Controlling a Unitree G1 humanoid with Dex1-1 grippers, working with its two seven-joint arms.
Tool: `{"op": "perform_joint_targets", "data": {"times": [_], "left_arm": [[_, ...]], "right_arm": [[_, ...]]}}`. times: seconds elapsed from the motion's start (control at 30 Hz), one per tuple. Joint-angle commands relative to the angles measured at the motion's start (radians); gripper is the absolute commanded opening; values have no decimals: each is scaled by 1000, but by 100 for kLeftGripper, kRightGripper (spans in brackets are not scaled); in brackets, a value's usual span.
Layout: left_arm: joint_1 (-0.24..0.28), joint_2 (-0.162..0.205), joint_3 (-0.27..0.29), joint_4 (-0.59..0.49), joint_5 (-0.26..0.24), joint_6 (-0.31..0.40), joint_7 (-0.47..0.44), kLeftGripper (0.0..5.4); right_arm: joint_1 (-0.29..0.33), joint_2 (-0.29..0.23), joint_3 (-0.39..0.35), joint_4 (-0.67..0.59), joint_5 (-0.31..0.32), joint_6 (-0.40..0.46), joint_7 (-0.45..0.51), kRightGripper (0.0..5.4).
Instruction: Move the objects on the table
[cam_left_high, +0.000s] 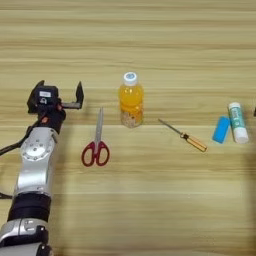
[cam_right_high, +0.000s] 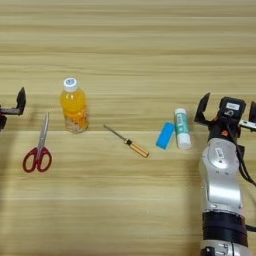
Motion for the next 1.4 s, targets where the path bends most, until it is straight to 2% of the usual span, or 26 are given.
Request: {"op": "perform_joint_targets", "data": {"times": [0.03, 0.27, 0.77, 1.03, 1.23, 1.4], "left_arm": [[-59, 21, 16, 106, 13, -47, 24, 537], [-85, 23, 21, 190, 16, -106, 46, 537], [-74, 3, 3, 181, 20, -123, 69, 537], [-66, -5, -4, 166, 24, -120, 79, 537], [-61, -11, -9, 154, 26, -115, 87, 537], [-58, -13, -13, 146, 28, -111, 91, 537]], "right_arm": [[4, -3, 14, -9, -1, -17, 27, 540], [19, -4, 49, -33, 1, -57, 91, 540], [77, -9, 222, -127, -25, -76, 278, 540], [152, -94, 336, -223, -76, -75, 442, 540], [200, -133, 380, -263, -55, -84, 547, 540], [217, -154, 416, -245, -67, -79, 603, 540]]}}
